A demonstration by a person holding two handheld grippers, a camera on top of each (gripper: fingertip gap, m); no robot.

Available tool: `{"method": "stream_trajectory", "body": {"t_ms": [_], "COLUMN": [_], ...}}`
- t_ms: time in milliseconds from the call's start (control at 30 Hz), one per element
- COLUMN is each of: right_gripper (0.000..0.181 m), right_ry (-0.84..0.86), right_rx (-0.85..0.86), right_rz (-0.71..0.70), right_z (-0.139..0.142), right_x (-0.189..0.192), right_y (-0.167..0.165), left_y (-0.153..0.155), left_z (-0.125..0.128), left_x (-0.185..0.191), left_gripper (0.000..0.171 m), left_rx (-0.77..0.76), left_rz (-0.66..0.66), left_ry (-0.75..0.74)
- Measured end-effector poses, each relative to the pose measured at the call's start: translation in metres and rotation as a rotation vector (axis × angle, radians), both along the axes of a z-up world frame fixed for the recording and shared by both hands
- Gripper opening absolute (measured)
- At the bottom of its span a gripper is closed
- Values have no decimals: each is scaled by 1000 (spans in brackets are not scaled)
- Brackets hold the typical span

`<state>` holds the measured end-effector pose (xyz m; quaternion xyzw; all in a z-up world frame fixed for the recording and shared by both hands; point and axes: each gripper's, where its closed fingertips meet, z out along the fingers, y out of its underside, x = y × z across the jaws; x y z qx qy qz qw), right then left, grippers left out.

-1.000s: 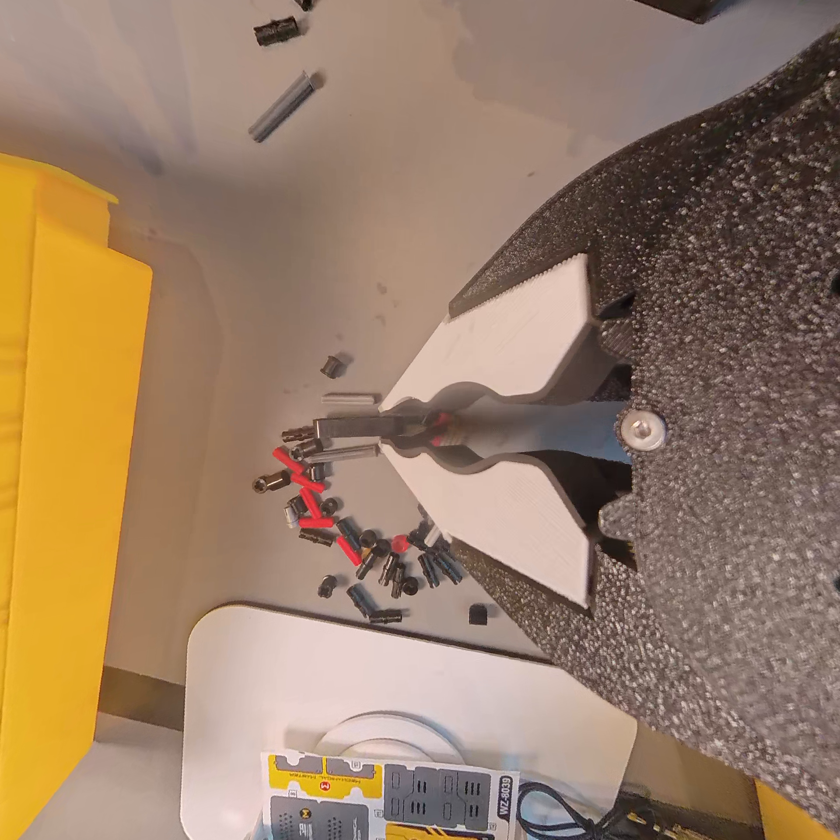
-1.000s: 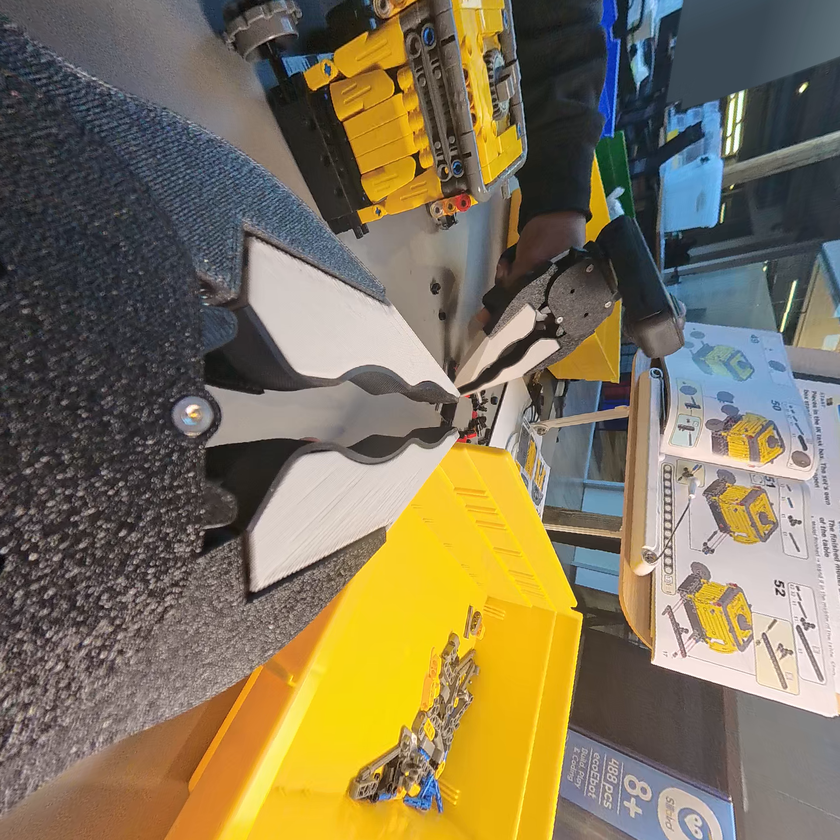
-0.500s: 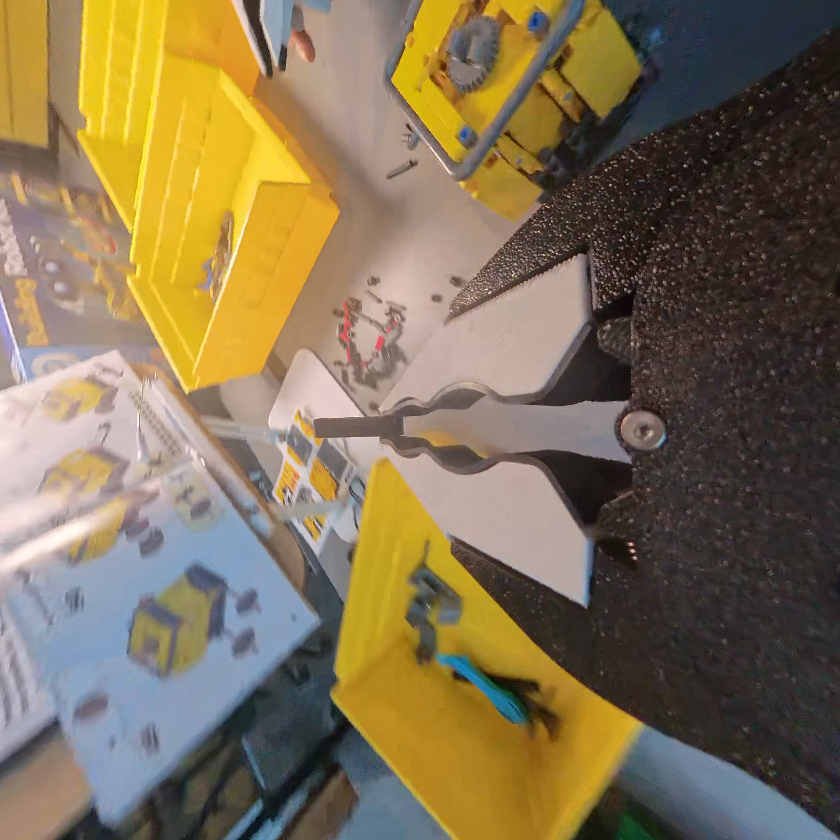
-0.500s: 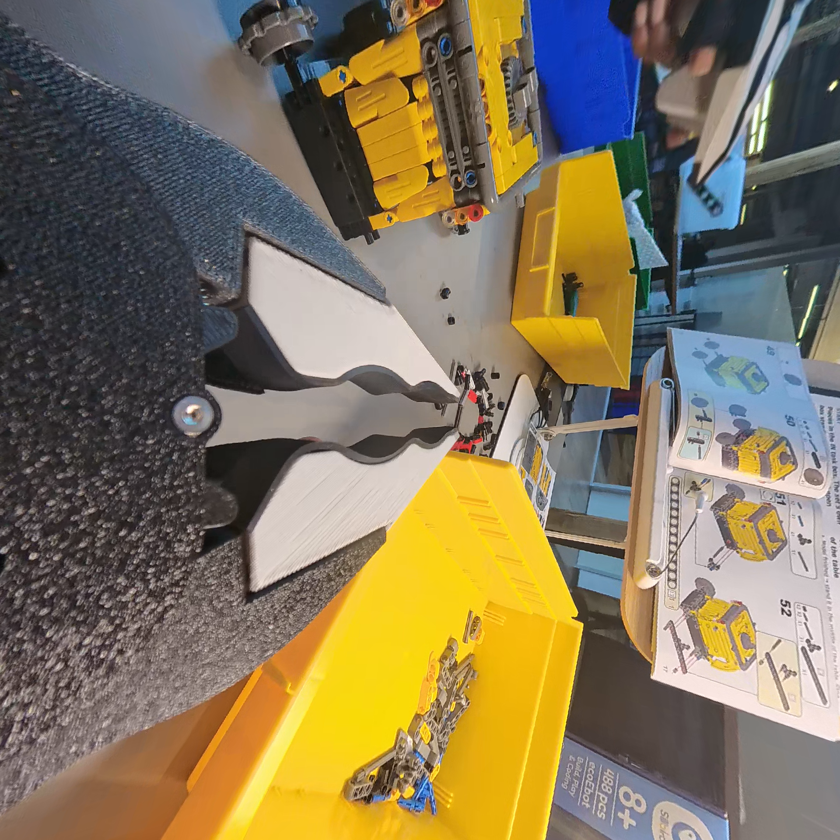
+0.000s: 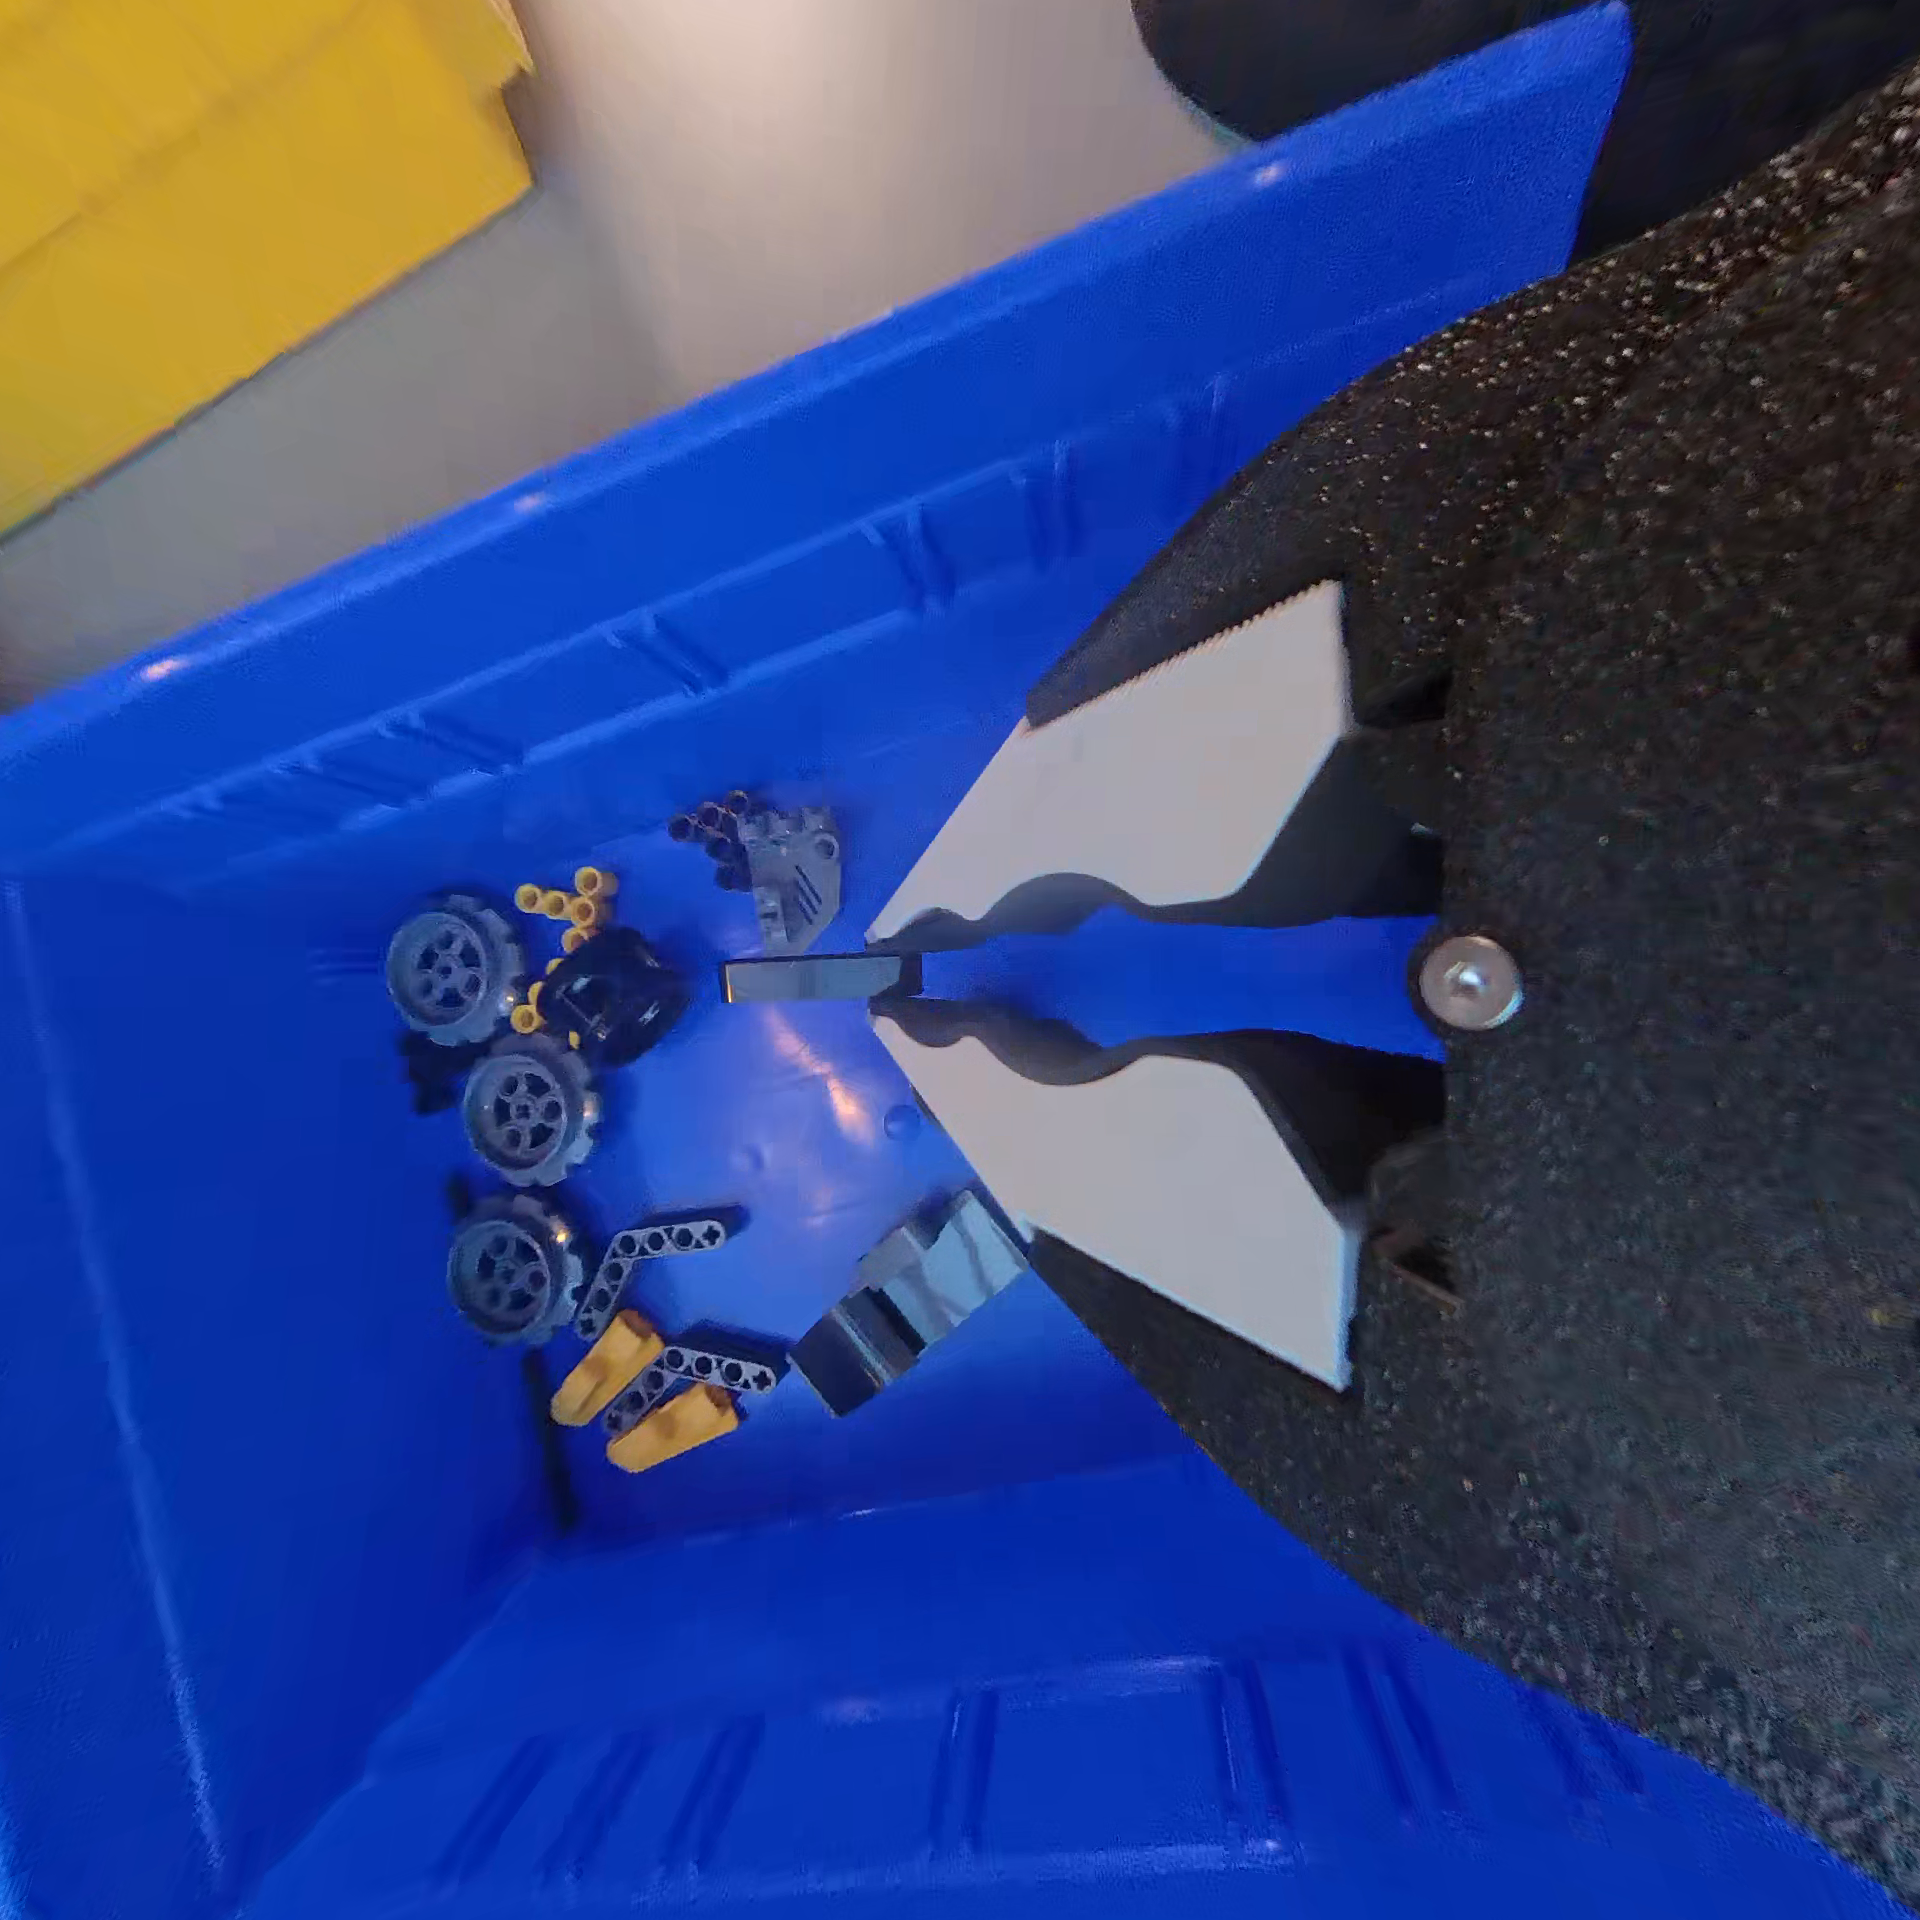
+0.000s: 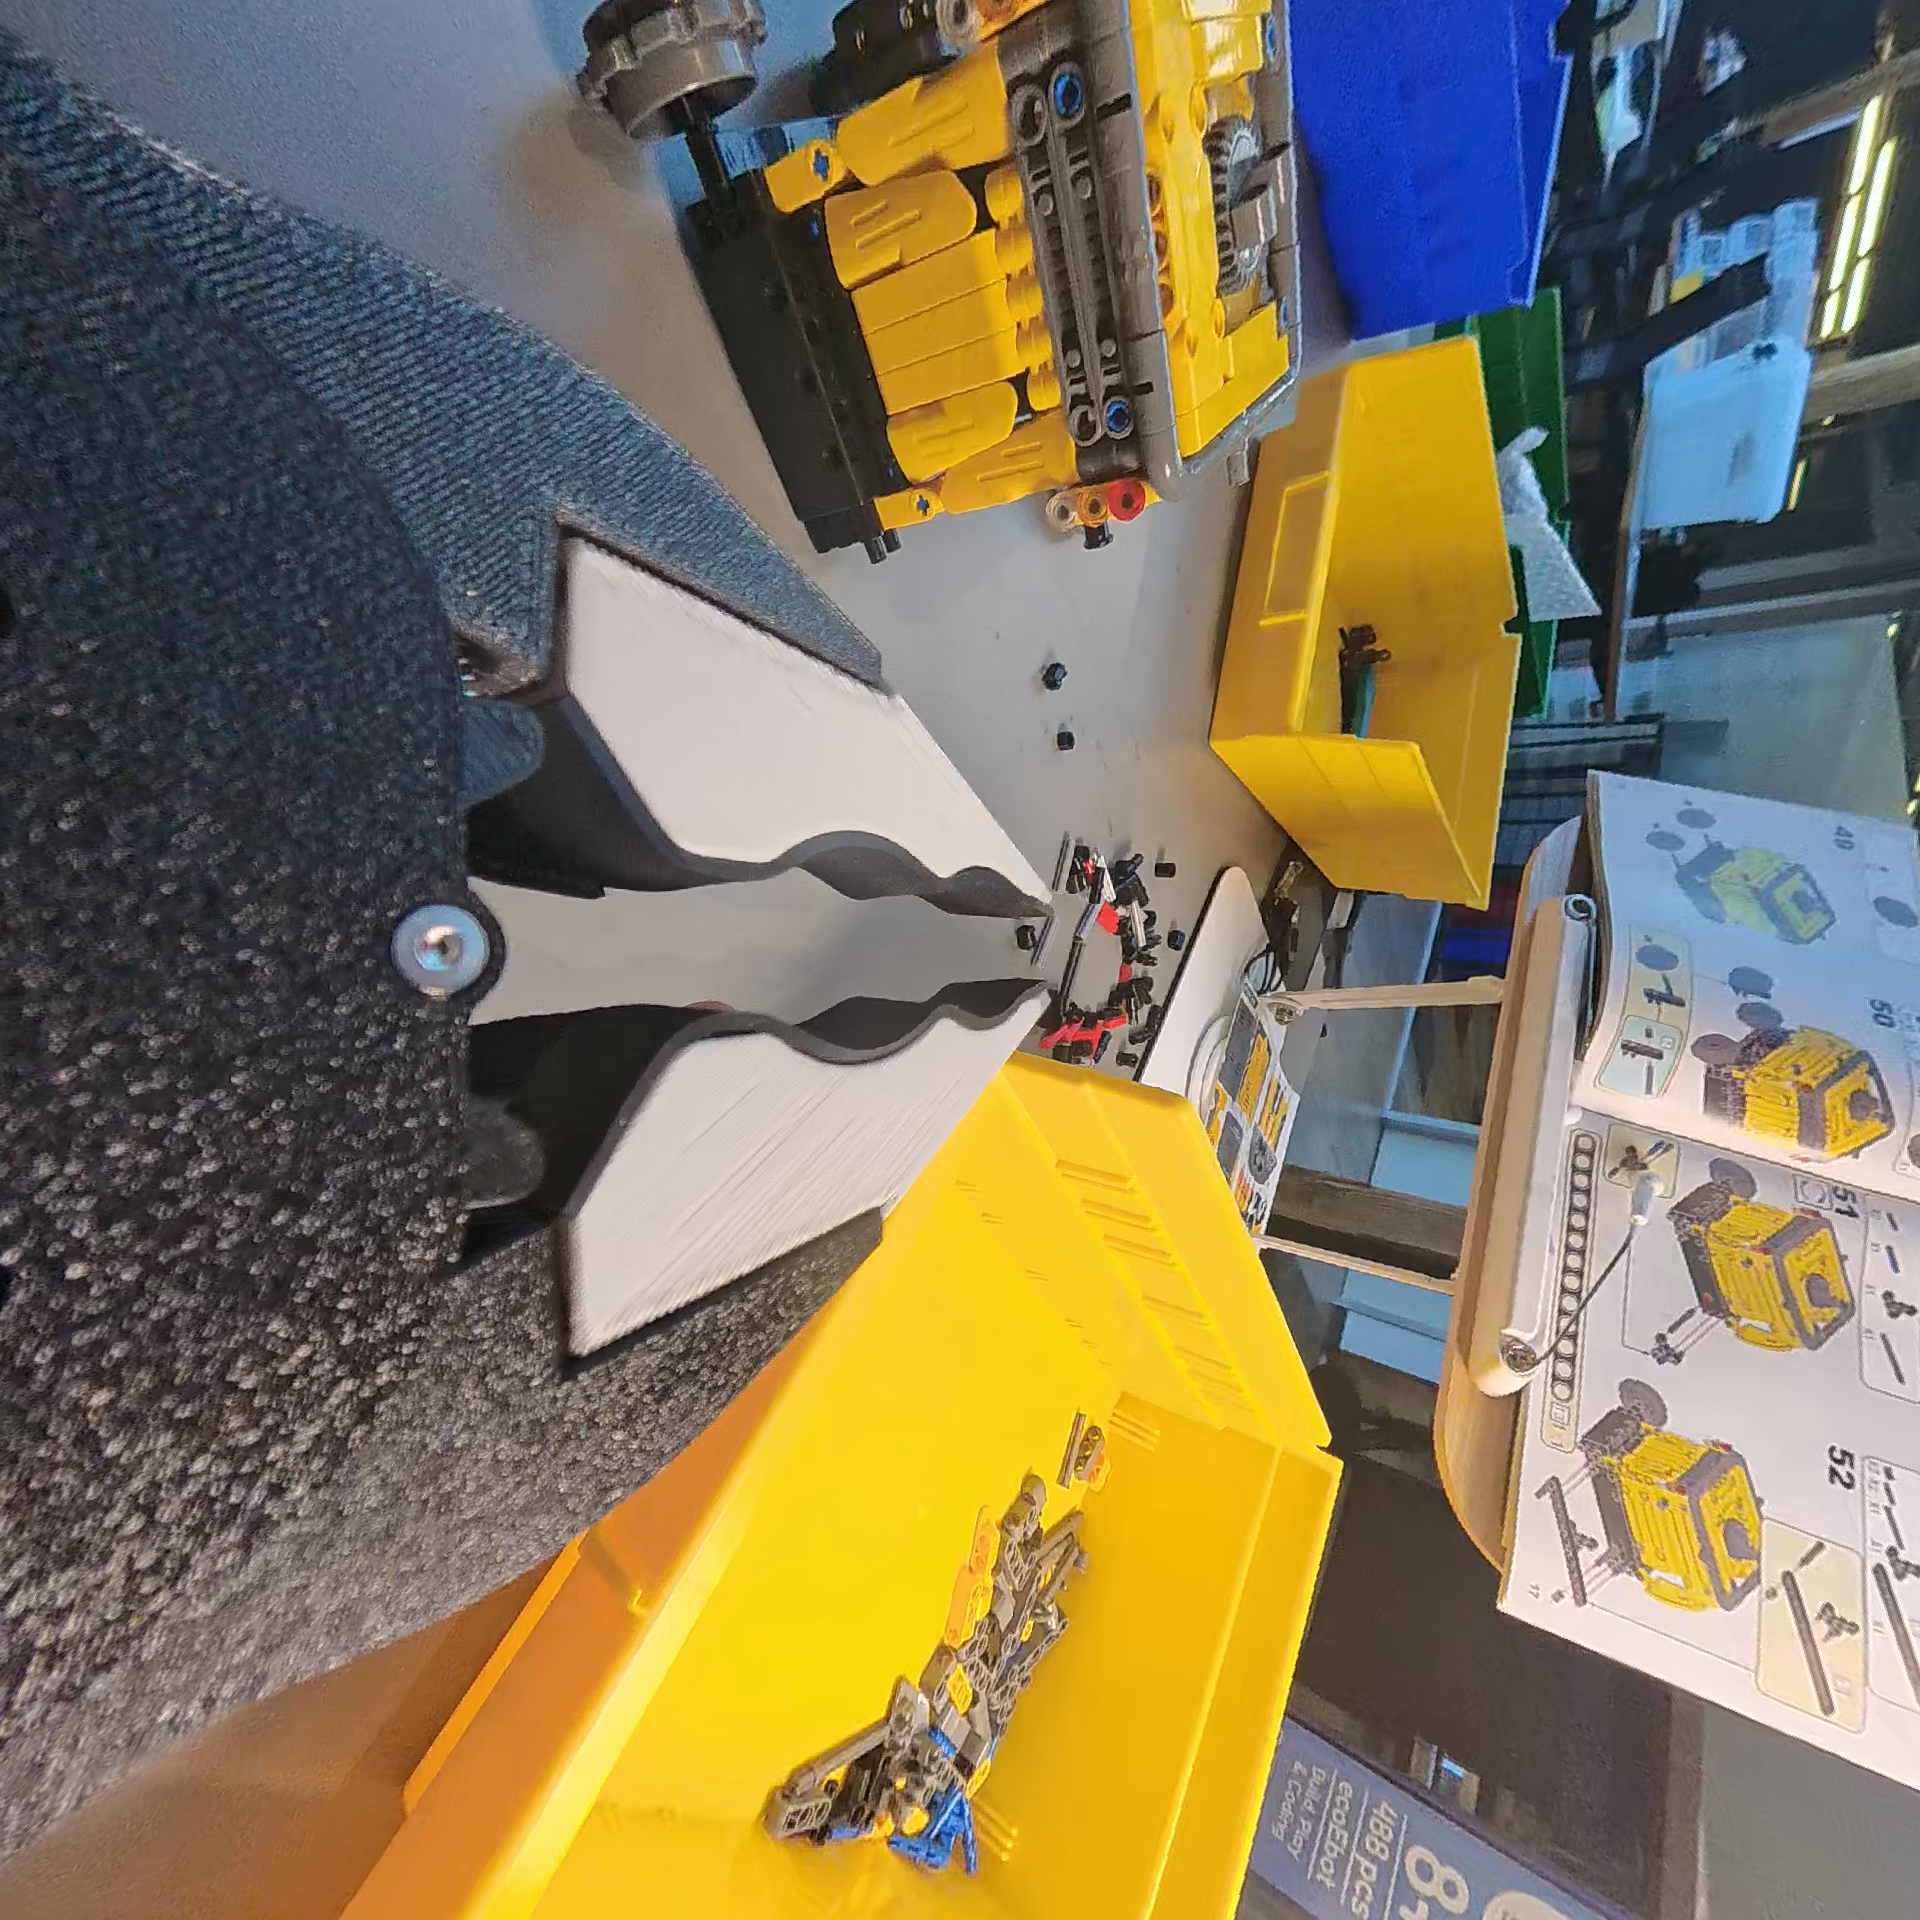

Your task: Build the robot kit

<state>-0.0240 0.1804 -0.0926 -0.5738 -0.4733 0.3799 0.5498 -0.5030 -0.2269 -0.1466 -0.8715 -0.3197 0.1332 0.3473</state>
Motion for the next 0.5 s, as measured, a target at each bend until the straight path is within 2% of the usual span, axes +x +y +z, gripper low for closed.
{"method": "stream_trajectory", "body": {"t_ms": [100, 167, 233, 367, 500], "right_gripper": [13, 13, 13, 13, 13], "right_ry": [-16, -22, -26, -26, -11], "right_rx": [-2, 3, 8, 24, 29], "right_rz": [2, 3, 3, -3, -6], "right_z": [-2, -3, -3, -3, 0], "right_x": [-2, -2, -3, -3, -1], "right_y": [0, 0, -1, -2, -2], "left_y": [-3, 7, 27, 93, 182], "left_z": [-6, 9, 38, 102, 143], "left_x": [-7, -11, -13, 17, 92], "left_gripper": [7, 11, 15, 18, 18], "left_rx": [-64, -39, 21, 152, 296], "left_rz": [10, 5, -15, -180, -465], "left_ry": [38, 87, 156, 303, 335]}}
